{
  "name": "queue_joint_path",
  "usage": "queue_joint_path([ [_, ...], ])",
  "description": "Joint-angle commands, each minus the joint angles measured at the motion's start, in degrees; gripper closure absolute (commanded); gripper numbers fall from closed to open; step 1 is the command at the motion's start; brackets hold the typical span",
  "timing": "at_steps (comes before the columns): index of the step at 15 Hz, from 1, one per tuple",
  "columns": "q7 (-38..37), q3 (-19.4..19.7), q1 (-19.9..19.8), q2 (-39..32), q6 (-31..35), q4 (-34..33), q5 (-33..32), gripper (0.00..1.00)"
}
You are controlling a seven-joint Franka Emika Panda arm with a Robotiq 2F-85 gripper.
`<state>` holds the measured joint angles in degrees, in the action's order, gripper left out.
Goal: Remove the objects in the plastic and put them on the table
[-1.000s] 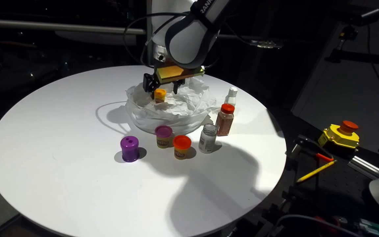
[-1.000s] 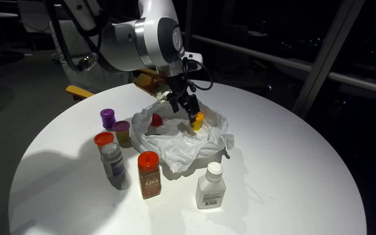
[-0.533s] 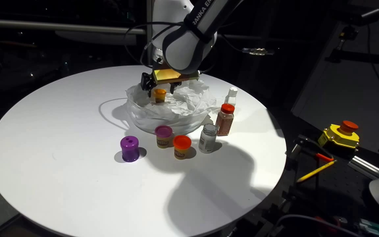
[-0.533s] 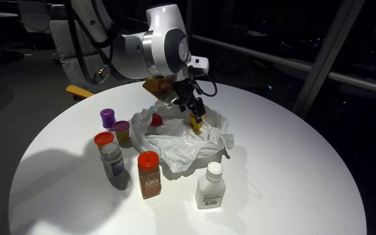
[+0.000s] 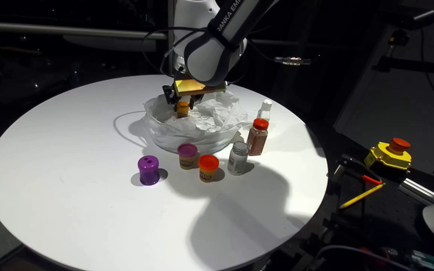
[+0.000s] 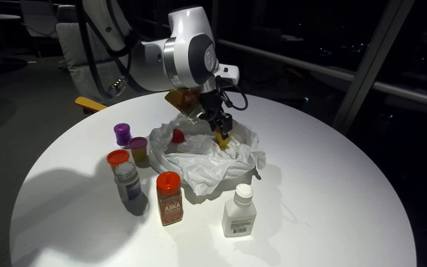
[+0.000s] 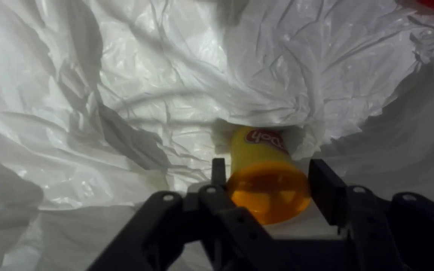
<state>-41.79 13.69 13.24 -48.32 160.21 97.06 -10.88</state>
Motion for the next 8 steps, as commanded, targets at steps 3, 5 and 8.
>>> queue_joint_path([
  [3, -0.94, 4.02, 3.0, -1.52, 0.58, -1.76, 1.16, 0.72],
  [5, -2.14, 6.13, 5.1, -0.2, 0.86, -0.16, 0.41, 0.72],
  [8, -5.13, 11.59, 11.5, 4.3, 0.12, 4.65, -2.01, 0.72],
])
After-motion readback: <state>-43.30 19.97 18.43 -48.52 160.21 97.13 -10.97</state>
